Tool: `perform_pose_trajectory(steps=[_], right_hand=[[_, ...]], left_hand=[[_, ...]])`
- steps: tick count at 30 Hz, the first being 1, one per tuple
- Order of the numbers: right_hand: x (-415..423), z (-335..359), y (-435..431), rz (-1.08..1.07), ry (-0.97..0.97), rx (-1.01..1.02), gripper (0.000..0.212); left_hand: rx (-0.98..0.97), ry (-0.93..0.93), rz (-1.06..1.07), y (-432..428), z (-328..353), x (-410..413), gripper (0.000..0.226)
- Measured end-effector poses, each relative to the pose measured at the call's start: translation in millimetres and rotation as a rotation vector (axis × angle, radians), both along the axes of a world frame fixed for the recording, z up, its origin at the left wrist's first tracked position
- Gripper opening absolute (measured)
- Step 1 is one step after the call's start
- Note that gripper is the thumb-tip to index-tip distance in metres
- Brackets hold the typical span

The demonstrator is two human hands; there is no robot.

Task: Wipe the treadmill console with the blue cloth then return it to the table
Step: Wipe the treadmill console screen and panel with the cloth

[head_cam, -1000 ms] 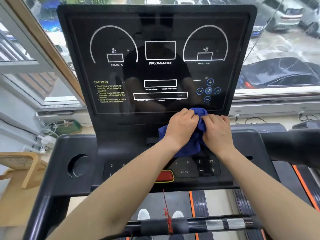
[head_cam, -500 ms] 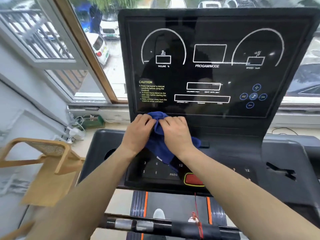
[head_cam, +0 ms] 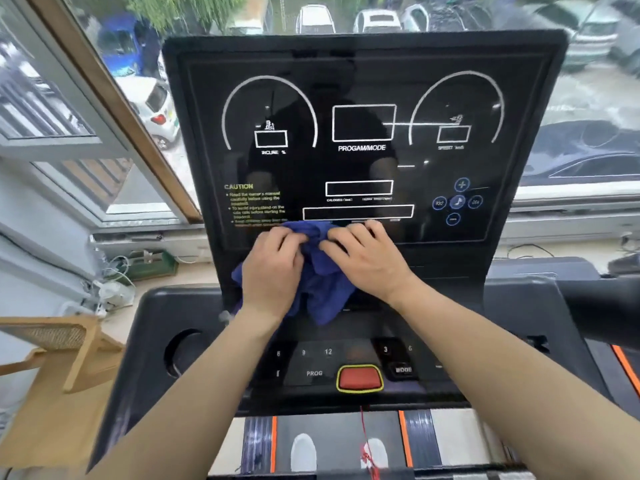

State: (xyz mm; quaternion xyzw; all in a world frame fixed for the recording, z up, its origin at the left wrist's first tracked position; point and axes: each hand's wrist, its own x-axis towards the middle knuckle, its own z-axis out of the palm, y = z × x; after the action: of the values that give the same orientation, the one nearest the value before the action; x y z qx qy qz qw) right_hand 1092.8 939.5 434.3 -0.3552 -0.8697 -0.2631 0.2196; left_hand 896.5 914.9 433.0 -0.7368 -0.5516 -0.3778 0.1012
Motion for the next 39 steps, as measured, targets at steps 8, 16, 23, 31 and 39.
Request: perform_pose_trajectory(steps=[8, 16, 23, 31, 39], right_hand=[[183.8, -4.2, -17.7, -0.272, 0.004, -0.083, 0.02], [201.0, -9.1, -77.5, -0.597, 0.513, -1.042, 0.024], [155.6, -4.8, -132.7, -0.234, 1.917, -1.44, 0.019], [162.6, 4.9, -124.4, -0.195, 2.265, -1.537, 0.054], [176.7, -31.2, -154.2, -0.81, 0.561, -0.711, 0.054]], left_hand=[[0.006, 0.089, -0.301, 24.5, 8.5, 188.7, 0.007], [-0.596, -0.007, -0.431, -12.6, -0.7, 247.0, 0.015], [-1.089, -0.69, -0.362, -46.8, 16.5, 193.7, 0.012], [-1.735, -1.035, -0.58, -73.3, 10.4, 148.1, 0.044], [-0.635, 0.06, -0.119, -93.9, -12.8, 175.1, 0.039]])
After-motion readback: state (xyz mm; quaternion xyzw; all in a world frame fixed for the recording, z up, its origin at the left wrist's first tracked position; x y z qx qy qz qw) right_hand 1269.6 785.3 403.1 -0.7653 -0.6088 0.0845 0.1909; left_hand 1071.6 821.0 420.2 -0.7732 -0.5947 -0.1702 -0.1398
